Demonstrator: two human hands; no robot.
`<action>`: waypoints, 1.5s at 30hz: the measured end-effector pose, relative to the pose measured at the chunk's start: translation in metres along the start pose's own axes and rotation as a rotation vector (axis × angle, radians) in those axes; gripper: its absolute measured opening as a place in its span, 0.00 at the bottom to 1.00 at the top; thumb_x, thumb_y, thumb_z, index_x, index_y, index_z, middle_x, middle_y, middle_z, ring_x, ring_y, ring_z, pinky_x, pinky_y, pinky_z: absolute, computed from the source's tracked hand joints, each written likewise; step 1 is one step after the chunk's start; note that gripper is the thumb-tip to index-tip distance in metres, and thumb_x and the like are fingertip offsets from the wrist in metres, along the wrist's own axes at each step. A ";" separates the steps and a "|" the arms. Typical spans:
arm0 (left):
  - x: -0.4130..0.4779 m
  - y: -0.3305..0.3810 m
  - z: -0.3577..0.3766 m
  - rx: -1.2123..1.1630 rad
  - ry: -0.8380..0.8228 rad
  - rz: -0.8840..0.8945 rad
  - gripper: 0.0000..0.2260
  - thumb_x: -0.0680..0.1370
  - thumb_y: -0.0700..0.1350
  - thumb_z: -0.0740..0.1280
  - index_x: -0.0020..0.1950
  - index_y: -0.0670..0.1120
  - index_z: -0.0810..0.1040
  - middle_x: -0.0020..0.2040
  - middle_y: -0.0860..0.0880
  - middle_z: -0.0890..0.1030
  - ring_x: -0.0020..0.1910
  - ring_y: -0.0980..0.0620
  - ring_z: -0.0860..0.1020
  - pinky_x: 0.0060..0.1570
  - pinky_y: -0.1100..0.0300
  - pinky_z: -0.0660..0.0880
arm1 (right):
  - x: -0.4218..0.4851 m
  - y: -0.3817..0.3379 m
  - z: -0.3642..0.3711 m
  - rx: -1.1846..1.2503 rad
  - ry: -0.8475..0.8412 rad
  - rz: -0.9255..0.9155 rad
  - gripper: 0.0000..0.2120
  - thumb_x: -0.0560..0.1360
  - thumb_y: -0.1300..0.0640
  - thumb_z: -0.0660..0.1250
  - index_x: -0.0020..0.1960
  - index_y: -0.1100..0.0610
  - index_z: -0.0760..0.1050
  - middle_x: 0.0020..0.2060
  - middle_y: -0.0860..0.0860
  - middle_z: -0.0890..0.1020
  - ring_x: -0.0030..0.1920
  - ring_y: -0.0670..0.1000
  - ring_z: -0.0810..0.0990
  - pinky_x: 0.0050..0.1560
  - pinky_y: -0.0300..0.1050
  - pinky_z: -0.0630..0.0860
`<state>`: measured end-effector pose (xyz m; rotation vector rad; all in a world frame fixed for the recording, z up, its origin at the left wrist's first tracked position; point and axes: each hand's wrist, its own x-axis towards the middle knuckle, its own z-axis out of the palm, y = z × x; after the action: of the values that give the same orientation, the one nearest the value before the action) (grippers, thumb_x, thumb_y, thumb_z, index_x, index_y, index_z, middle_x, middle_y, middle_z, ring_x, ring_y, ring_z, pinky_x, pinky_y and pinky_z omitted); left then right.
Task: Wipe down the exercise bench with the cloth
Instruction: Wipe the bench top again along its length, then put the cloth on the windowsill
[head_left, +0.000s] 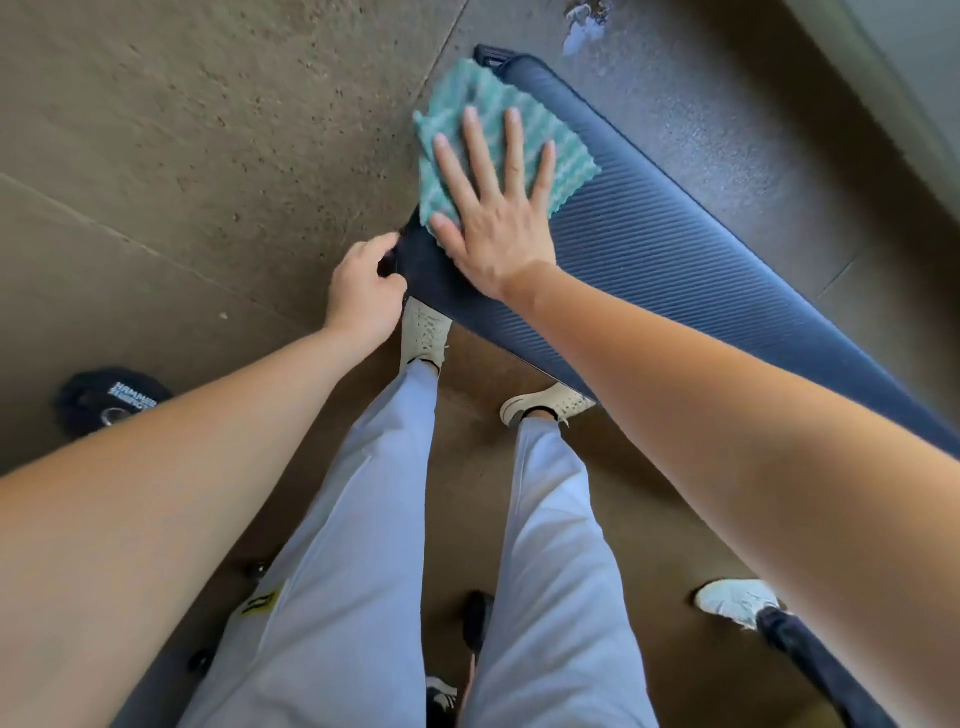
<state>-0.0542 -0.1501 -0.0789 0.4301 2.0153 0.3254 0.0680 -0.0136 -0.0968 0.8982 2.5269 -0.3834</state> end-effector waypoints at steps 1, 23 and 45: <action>-0.003 -0.006 -0.001 -0.001 0.015 -0.003 0.22 0.73 0.39 0.62 0.66 0.52 0.79 0.63 0.47 0.79 0.58 0.42 0.81 0.58 0.42 0.80 | -0.013 -0.016 0.007 -0.021 -0.019 -0.103 0.33 0.82 0.36 0.46 0.83 0.47 0.47 0.83 0.53 0.50 0.81 0.66 0.47 0.75 0.75 0.44; -0.134 0.113 -0.048 -0.057 -0.228 -0.046 0.14 0.81 0.40 0.66 0.67 0.47 0.81 0.63 0.48 0.82 0.60 0.51 0.80 0.65 0.53 0.77 | -0.172 0.028 -0.076 1.336 -0.116 0.699 0.07 0.75 0.67 0.68 0.50 0.60 0.83 0.43 0.53 0.83 0.45 0.52 0.82 0.51 0.52 0.81; -0.194 0.385 -0.170 -0.345 -0.386 0.250 0.11 0.81 0.49 0.70 0.59 0.43 0.82 0.56 0.42 0.86 0.55 0.42 0.85 0.56 0.47 0.80 | -0.151 0.106 -0.375 1.502 0.250 0.554 0.05 0.76 0.60 0.74 0.49 0.57 0.79 0.42 0.54 0.84 0.39 0.46 0.82 0.40 0.42 0.79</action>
<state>-0.0595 0.1044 0.3082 0.4841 1.4951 0.6784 0.1293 0.1329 0.2900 2.0981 1.6526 -2.1308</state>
